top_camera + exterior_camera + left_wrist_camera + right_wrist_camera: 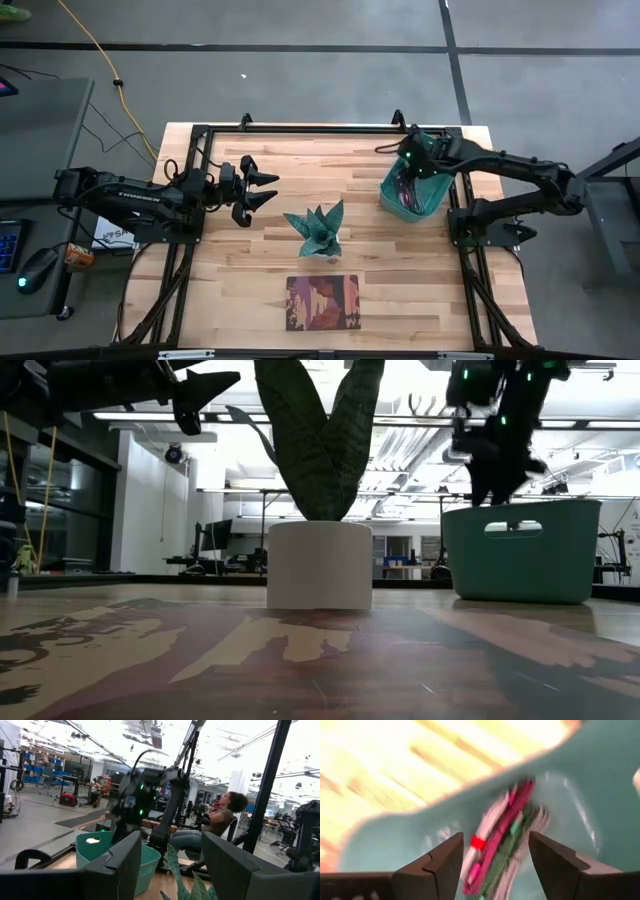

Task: Pick and place USB-C Cables
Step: Return to Home Position

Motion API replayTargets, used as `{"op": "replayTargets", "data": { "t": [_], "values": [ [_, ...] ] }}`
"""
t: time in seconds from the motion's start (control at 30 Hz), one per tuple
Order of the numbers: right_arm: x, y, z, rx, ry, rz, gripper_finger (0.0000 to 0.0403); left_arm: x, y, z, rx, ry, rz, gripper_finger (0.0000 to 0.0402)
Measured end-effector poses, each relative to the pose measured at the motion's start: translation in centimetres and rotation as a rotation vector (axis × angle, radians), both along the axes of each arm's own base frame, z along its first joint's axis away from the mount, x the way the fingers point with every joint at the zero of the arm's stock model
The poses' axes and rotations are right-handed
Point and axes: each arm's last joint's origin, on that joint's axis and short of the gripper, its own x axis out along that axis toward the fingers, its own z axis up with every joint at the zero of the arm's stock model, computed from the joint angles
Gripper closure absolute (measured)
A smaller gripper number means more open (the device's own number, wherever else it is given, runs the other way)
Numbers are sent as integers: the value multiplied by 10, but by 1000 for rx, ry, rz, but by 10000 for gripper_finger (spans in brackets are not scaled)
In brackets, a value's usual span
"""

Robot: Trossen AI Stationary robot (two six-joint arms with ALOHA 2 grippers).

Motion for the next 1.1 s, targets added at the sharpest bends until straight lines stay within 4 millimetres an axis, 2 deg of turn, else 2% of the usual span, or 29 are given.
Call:
{"op": "replayTargets", "data": {
  "t": [0.17, 0.37, 0.5, 0.67, 0.8, 0.93, 1.1],
  "values": [
    [-1, 8, 38, -127, -135, 113, 187, 0, 0, 0, -2, 0, -1, 213],
    [-18, 25, 62, -263, -327, 232, 187, 0, 0, 0, -1, 1, 0, 213],
    [-24, 35, 66, -378, -504, 320, 187, 0, 0, 0, -1, 1, 0, 213],
    [-23, 41, 58, -472, -739, 454, 187, 0, 0, 0, 0, 1, 0, 213],
    [-16, 43, 57, -483, -915, 582, 187, 0, 0, 0, 0, 1, 0, 213],
    [-6, 51, 58, -442, -1098, 802, 187, 0, 0, 0, 0, 1, 0, 213],
    [4, 64, 54, -469, -1156, 968, 187, 0, 0, 0, 0, 1, 1, 213]
  ]
}}
